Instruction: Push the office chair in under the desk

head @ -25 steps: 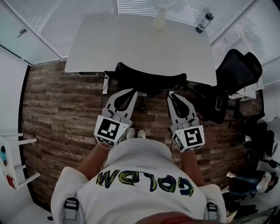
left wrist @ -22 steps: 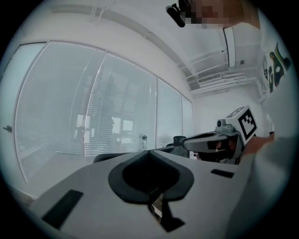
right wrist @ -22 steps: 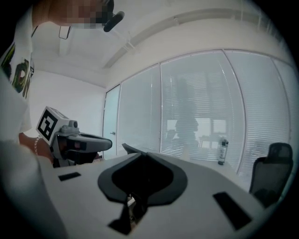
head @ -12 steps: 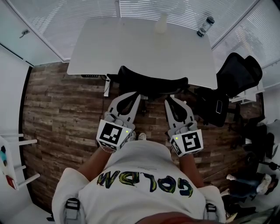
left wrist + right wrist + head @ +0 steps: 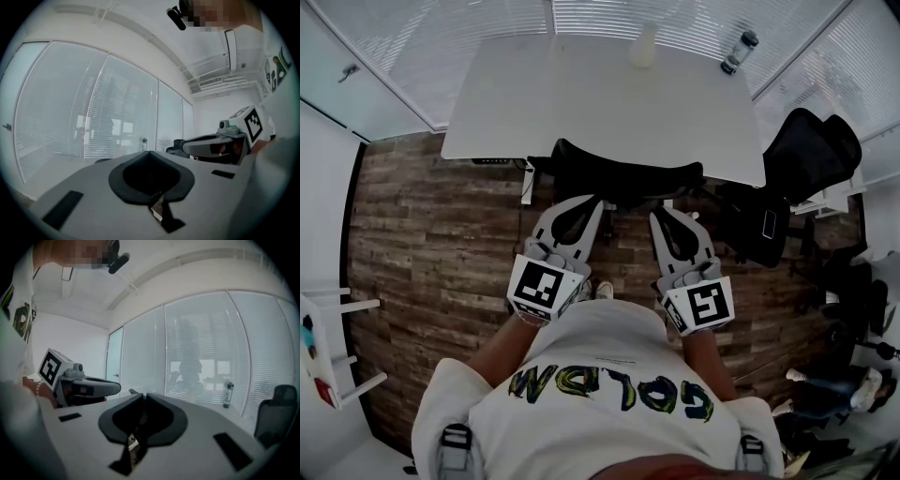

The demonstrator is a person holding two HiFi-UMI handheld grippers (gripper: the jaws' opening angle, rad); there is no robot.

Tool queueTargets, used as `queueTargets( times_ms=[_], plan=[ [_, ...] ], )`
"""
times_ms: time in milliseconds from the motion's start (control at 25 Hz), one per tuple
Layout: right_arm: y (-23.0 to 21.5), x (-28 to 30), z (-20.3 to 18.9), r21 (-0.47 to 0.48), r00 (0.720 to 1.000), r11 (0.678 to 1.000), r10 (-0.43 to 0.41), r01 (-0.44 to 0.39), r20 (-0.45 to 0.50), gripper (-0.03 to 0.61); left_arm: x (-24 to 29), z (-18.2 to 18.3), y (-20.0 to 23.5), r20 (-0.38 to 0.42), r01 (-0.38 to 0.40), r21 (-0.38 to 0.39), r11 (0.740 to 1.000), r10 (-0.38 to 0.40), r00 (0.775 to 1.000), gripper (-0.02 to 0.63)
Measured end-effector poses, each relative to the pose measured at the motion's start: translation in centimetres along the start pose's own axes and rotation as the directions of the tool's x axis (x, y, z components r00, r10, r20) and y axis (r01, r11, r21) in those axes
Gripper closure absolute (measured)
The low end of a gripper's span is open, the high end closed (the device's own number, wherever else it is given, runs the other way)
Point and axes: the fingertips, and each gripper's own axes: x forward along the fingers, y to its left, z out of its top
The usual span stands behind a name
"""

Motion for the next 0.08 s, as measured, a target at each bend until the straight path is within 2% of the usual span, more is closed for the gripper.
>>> queueTargets(
  times_ms=[80],
  plan=[
    [0.09,-0.05,0.00,0.001,1.000,1.000,-0.002,0.002,0.000,0.546,-0.02,0.04,-0.05,0.001,0.002,-0.002,1.000,-0.002,1.000,0.603]
  ],
)
